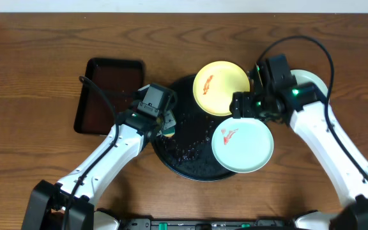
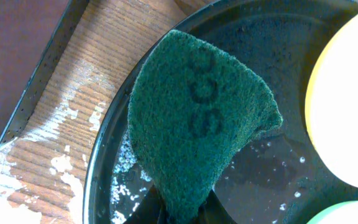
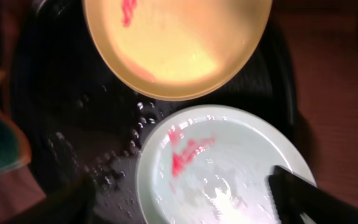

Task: Clean dirty plates on tray and stack at the side
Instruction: 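Move the right gripper back to the yellow plate rim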

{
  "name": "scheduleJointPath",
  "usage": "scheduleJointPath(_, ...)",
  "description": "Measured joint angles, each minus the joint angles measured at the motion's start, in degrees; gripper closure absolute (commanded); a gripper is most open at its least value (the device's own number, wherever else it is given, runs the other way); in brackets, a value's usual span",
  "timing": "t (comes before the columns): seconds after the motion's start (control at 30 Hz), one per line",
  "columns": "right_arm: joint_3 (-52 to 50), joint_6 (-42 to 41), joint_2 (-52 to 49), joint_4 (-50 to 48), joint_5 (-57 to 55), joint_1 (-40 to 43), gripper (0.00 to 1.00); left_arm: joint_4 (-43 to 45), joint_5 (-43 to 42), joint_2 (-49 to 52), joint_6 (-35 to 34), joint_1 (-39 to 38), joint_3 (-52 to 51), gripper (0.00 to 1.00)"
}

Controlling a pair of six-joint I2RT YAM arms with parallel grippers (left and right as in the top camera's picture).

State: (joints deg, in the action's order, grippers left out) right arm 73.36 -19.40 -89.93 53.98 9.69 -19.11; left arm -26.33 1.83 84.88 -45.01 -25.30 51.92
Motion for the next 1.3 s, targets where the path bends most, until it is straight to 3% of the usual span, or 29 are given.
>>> scheduleJointPath(0.2, 4.39, 2.97, -9.97, 5.79, 0.07, -0.09, 0.01, -0.02, -0.17, 0.0, 0.0, 0.0, 0.0, 0.92)
scheduleJointPath(0.33, 6.47, 3.63, -11.17, 5.51, 0.9, -0.15, 0.01, -0.04, -0.2, 0.0, 0.0, 0.0, 0.0, 0.92)
scheduleJointPath(0.57, 13.16, 3.63, -9.94, -3.87, 1.38, -0.15, 0.05, 0.0, -0.17, 0.0, 0.0, 0.0, 0.0, 0.92)
scheduleJointPath(0.6, 13.53, 3.61, -9.77, -5.03, 1.51, -0.15, 0.1, -0.02, -0.2, 0.0, 0.0, 0.0, 0.0, 0.92)
scheduleJointPath(1.0, 13.07, 0.87, -9.99, -7.52, 1.46, -0.2, 0.2, -0.02, -0.2, 0.0, 0.0, 0.0, 0.0, 0.92)
scheduleJointPath(1.3, 12.17, -4.04, -18.58, -7.87, -0.17, -0.2, 0.23, -0.02, -0.2, 0.0, 0.0, 0.0, 0.0, 0.92)
